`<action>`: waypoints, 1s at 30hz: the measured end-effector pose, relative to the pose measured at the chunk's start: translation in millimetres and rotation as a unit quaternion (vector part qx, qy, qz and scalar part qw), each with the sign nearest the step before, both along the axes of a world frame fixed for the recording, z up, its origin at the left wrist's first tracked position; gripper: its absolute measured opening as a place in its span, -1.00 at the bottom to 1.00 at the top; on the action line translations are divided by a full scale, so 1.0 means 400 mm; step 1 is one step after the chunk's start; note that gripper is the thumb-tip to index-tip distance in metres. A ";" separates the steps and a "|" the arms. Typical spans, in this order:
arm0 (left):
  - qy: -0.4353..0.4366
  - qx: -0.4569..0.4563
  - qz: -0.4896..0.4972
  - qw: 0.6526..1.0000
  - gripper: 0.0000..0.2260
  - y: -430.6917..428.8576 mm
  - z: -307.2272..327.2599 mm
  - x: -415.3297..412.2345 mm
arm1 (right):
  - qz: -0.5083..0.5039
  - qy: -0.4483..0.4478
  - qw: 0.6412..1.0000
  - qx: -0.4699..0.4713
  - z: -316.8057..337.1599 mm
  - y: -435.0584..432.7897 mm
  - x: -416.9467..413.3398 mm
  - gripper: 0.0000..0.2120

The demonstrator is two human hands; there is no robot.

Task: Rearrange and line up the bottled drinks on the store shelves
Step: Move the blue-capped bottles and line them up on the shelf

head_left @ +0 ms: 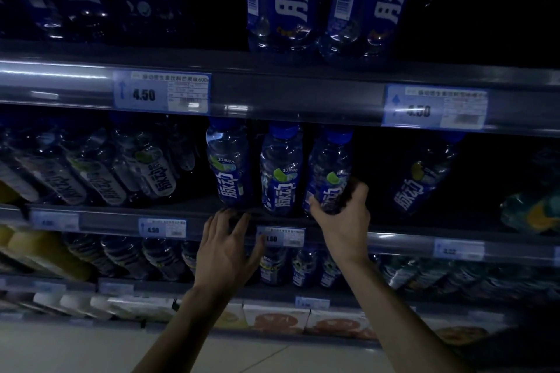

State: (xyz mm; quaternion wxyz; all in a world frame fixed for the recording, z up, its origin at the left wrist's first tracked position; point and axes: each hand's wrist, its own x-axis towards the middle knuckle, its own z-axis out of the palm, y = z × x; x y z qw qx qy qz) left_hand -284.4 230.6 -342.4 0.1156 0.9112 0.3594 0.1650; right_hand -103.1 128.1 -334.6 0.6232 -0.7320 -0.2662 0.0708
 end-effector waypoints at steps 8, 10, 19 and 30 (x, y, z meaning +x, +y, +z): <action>-0.012 -0.003 0.004 1.000 -0.57 -0.003 0.003 0.003 | 0.018 0.009 1.000 -0.012 0.013 -0.002 0.003 -0.47; -0.011 -0.015 0.005 1.000 -0.56 -0.005 0.006 0.004 | 0.024 0.015 1.000 -0.013 0.016 -0.005 0.002 -0.47; -0.051 -0.020 -0.031 0.998 -0.52 -0.061 0.050 0.056 | -0.028 -0.006 0.999 -0.033 0.046 -0.093 0.021 -0.44; -0.032 0.007 -0.177 0.984 -0.51 -0.242 0.050 0.228 | -0.198 -0.099 0.975 -0.033 0.082 -0.189 0.146 -0.52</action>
